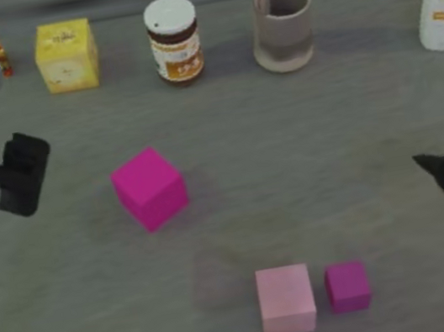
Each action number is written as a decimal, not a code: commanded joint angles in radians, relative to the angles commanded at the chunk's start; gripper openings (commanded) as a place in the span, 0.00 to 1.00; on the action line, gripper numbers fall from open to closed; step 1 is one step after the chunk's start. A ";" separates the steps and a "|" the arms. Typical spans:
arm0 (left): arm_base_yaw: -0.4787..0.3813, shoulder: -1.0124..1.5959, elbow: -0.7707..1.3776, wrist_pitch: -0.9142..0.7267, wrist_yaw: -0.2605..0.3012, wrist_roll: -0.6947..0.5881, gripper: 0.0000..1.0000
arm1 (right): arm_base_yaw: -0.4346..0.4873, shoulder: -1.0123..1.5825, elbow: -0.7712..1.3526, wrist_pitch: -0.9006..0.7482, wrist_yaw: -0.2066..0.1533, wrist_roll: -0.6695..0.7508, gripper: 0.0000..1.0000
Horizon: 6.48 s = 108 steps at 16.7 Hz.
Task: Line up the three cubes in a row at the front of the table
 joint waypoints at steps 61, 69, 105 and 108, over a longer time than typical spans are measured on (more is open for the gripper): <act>-0.204 1.122 0.766 -0.384 0.004 0.269 0.00 | -0.413 -0.949 -0.762 0.522 0.064 0.333 1.00; -0.197 1.077 0.842 -0.507 0.004 0.268 0.00 | -0.413 -0.949 -0.762 0.522 0.064 0.333 1.00; -0.491 0.662 0.020 -0.098 0.002 0.585 0.15 | -0.413 -0.949 -0.762 0.522 0.064 0.333 1.00; -0.491 0.662 0.020 -0.098 0.002 0.585 0.38 | -0.413 -0.949 -0.762 0.522 0.064 0.333 1.00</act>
